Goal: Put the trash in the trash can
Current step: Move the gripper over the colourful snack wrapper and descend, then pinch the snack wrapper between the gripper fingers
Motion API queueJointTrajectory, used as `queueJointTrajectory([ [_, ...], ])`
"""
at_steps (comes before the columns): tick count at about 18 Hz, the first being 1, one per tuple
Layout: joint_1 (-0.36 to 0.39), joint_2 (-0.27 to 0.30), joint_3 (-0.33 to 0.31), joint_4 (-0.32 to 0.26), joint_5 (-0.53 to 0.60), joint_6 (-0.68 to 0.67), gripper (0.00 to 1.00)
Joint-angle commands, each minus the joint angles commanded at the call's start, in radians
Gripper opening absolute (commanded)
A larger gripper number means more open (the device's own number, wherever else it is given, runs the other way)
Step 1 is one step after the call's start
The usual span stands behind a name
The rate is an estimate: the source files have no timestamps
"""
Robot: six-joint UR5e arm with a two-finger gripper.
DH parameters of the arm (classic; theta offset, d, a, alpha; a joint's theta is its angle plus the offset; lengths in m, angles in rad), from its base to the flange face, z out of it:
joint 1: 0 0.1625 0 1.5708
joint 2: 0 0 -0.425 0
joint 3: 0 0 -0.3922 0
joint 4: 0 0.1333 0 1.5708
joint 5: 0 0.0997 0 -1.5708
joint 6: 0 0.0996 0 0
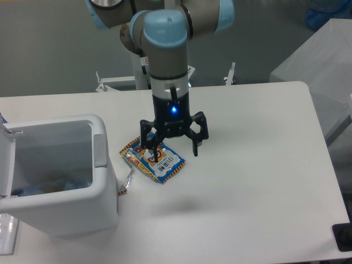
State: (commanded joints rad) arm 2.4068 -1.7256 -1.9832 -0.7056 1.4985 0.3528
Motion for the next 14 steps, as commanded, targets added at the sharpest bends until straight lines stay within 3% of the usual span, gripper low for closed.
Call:
queueJointTrajectory([
  [2, -0.002, -0.04, -0.038, 0.005, 0.026, -0.008, 1.0],
  [4, -0.003, -0.068, -0.039, 0.003, 0.049, -0.02, 1.0],
  [11, -0.067, -0.123, -0.025, 0.005, 0.049, -0.29, 1.0],
  [14, -0.1, -0.149, -0.02, 0.003, 0.054, -0.342, 1.0],
])
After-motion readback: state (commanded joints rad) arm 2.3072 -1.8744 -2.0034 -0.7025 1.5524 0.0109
